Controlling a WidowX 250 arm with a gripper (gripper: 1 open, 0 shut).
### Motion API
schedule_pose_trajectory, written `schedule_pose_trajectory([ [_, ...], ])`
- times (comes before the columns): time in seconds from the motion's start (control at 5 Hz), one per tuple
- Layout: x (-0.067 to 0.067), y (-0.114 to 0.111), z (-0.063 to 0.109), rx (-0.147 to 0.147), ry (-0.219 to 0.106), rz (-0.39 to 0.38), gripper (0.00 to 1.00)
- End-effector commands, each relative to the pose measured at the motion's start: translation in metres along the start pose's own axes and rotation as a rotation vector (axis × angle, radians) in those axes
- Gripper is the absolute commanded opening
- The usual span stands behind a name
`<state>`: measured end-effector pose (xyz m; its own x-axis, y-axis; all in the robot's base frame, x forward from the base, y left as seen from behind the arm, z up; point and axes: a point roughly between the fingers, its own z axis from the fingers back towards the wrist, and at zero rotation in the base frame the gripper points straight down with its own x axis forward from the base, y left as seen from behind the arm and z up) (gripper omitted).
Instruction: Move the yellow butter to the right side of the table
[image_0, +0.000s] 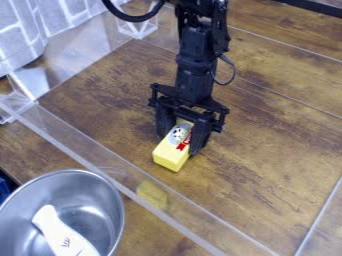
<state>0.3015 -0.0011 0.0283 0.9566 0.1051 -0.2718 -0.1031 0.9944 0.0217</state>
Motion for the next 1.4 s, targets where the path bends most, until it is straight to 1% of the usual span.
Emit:
schedule_pose_trajectory([
  [0.0,0.0058,-0.0009,0.0202,-0.009,-0.065,0.001,0.00],
  [1.2,0.0046,-0.0044,0.0280,-0.017,-0.066,-0.001,0.00],
])
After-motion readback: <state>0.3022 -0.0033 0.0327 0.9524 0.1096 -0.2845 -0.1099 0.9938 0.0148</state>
